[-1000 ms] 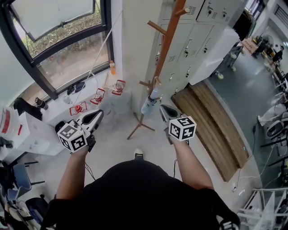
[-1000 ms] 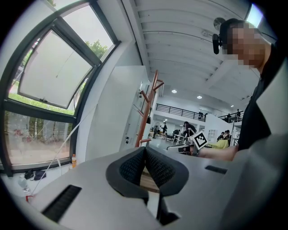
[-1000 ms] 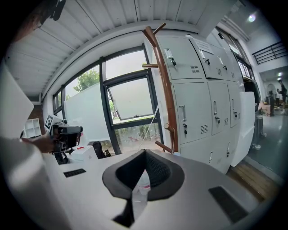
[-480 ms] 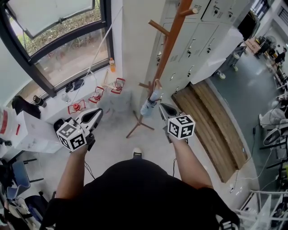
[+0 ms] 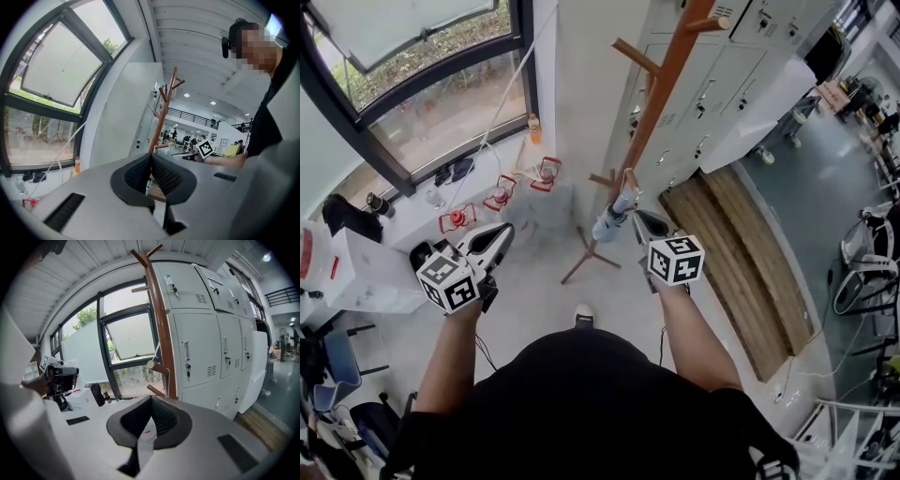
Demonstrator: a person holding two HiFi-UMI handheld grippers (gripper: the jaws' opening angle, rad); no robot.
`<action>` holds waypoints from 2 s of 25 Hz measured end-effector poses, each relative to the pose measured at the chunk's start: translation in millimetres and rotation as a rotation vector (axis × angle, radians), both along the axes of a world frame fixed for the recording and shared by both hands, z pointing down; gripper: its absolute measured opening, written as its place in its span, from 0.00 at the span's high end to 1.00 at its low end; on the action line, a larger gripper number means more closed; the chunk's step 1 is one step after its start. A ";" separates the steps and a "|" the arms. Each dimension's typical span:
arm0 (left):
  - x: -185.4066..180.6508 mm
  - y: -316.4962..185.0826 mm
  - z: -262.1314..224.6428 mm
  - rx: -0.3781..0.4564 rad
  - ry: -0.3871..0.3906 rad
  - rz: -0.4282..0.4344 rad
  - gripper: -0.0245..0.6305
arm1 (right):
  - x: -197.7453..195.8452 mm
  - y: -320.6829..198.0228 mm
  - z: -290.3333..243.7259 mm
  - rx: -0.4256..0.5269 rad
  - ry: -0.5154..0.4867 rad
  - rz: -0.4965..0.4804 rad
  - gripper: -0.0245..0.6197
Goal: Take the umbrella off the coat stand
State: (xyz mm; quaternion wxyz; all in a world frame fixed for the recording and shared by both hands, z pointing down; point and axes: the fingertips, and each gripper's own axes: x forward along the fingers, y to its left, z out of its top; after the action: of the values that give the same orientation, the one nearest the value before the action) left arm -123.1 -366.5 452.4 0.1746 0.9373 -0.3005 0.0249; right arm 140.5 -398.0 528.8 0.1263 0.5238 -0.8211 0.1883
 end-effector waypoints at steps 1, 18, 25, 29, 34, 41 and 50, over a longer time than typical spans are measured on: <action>1.2 -3.3 1.5 -0.004 0.000 -0.001 0.93 | 0.9 -3.7 1.1 -0.001 -0.001 -0.001 0.94; 2.8 -30.8 26.2 -0.053 -0.009 -0.044 0.93 | 7.7 -47.5 26.8 -0.023 -0.010 -0.011 0.73; 1.4 -39.9 42.5 -0.073 -0.001 -0.059 0.93 | 2.9 -66.0 43.0 -0.044 0.006 -0.021 0.70; 3.3 -43.8 49.4 -0.085 -0.004 -0.062 0.93 | 4.1 -75.7 50.6 -0.053 0.009 -0.020 0.70; 6.7 -49.6 57.0 -0.101 -0.008 -0.065 0.93 | 5.7 -88.5 62.7 -0.071 0.006 -0.016 0.70; 10.8 -55.2 63.2 -0.102 -0.039 -0.059 0.93 | 1.7 -102.6 76.9 -0.094 0.011 -0.029 0.70; 7.1 -56.0 72.3 -0.131 -0.049 -0.069 0.93 | -2.6 -114.7 84.5 -0.099 0.002 -0.028 0.70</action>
State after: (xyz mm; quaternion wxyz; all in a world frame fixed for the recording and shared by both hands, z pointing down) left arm -116.0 -422.5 524.7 0.2291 0.9121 -0.3345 0.0614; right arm 137.9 -512.6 613.3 0.1556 0.5056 -0.8179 0.2262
